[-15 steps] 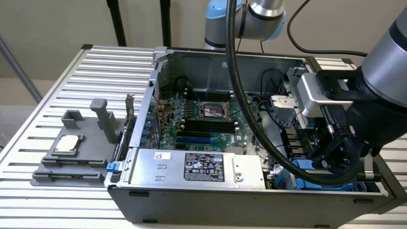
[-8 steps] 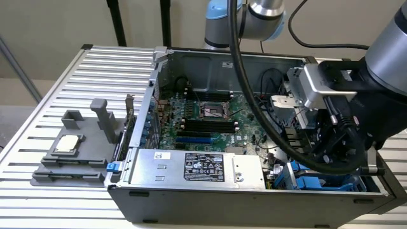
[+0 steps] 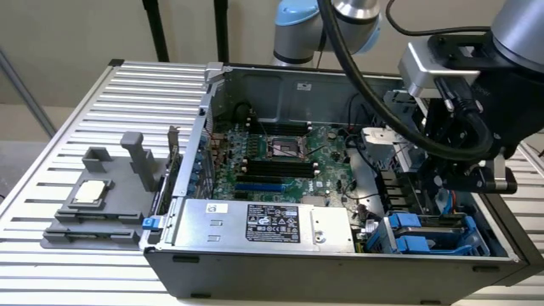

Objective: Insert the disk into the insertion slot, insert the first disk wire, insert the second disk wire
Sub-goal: 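Insert the second disk wire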

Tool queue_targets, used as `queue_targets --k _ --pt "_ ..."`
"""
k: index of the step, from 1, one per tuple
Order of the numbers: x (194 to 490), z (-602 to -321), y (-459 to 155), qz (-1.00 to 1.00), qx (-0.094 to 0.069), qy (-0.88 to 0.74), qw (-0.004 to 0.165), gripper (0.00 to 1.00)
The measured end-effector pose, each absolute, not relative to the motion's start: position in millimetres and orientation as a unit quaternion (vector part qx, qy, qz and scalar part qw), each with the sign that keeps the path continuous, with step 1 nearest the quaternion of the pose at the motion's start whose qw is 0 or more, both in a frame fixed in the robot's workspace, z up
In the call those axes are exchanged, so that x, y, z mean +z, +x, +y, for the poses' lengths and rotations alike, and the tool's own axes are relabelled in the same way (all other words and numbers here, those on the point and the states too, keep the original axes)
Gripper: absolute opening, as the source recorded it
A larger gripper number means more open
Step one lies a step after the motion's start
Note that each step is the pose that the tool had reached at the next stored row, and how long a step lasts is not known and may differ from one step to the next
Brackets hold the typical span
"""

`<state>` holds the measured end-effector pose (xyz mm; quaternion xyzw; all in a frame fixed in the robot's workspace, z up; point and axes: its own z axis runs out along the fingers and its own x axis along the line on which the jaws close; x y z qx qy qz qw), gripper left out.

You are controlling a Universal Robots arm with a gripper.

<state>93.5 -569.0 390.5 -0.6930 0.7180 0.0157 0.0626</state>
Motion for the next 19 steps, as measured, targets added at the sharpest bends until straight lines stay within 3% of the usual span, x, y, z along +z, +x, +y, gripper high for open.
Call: queue_targets --k 15,17,19 --pt "396 -536 125 0.718 0.011 -0.693 0.058 0.25" --pt "398 -534 128 0.718 0.008 -0.693 0.055 0.33" --pt "402 -533 130 0.719 0.004 -0.693 0.051 0.33"
